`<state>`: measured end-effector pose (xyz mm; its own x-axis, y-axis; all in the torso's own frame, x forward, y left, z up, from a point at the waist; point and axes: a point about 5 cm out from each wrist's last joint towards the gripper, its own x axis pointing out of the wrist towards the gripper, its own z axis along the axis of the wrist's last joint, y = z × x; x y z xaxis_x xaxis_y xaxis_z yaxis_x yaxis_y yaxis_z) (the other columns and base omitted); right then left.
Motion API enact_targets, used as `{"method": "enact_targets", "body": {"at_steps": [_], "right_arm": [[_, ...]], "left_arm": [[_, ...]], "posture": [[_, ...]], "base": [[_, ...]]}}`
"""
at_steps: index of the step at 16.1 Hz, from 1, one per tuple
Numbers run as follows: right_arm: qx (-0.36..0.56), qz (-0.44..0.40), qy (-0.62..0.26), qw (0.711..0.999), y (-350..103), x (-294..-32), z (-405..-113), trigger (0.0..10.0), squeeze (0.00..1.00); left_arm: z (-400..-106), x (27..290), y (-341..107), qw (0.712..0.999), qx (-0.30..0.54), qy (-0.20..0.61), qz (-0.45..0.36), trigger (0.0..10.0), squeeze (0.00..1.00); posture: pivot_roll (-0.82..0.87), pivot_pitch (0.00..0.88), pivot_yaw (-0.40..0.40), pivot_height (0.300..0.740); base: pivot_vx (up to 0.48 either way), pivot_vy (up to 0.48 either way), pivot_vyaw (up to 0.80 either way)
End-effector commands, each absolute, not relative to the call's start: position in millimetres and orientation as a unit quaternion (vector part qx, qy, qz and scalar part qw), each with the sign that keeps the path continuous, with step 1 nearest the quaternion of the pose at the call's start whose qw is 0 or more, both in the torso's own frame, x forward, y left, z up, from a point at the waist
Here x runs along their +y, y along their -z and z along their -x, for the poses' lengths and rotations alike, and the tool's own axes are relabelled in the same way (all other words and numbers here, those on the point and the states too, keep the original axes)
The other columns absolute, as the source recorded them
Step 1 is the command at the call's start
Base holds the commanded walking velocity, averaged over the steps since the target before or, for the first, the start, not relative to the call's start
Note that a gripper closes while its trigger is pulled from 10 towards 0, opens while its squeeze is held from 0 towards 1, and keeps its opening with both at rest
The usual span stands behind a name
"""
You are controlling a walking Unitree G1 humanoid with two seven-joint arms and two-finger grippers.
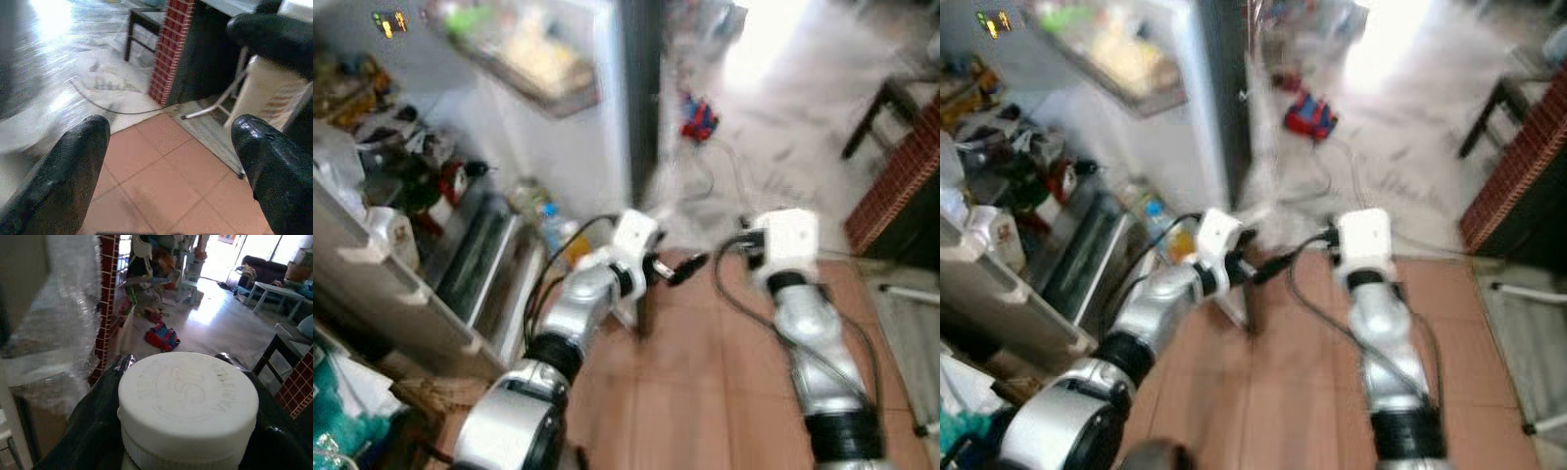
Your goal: Restocking fridge
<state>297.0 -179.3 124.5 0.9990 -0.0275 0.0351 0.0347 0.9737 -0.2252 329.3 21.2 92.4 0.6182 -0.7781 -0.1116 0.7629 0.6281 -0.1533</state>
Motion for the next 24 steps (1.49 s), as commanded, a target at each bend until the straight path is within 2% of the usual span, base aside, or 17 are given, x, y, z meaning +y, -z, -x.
{"method": "enact_targets", "body": {"at_steps": [1,4,7,11,15,20,24], "right_arm": [[-0.049,0.107,0.000,0.993,-139,-166,-301,10.0,0.00],[-0.050,0.097,-0.006,0.994,-137,-161,-300,10.0,0.00],[-0.050,0.091,-0.018,0.994,-137,-158,-301,10.0,0.00],[-0.059,0.080,-0.060,0.993,-139,-148,-302,10.0,0.00],[-0.060,0.049,-0.114,0.991,-141,-135,-304,10.0,0.00],[-0.053,0.039,-0.138,0.988,-138,-128,-304,10.0,0.00],[-0.053,0.023,-0.151,0.987,-138,-125,-306,10.0,0.00]], "left_arm": [[-335,30,-94,0.907,0.080,0.411,0.034,10.0,0.00],[-347,54,-100,0.940,0.056,0.335,0.010,10.0,0.00],[-352,117,-99,0.973,0.038,0.226,0.004,10.0,0.00],[-341,179,-98,0.991,0.019,0.134,0.009,10.0,0.00],[-326,200,-94,0.997,0.015,0.073,0.017,10.0,0.00],[-311,200,-84,0.998,0.029,0.056,0.022,10.0,0.00],[-312,197,-86,0.998,0.033,0.055,0.022,10.0,0.00]], "posture": [[-0.04,0.025,0.011,0.740],[-0.03,0.025,0.010,0.740],[-0.02,0.028,0.014,0.740],[0.00,0.020,0.004,0.740],[0.00,0.021,0.002,0.740],[0.01,0.017,0.003,0.740],[0.02,0.008,0.003,0.740]], "base": [[0.322,0.000,0.00],[0.000,0.000,0.00],[0.000,0.000,0.00],[0.068,0.000,0.48],[0.344,0.000,0.71],[0.355,0.000,0.64],[0.356,0.000,0.00]]}}
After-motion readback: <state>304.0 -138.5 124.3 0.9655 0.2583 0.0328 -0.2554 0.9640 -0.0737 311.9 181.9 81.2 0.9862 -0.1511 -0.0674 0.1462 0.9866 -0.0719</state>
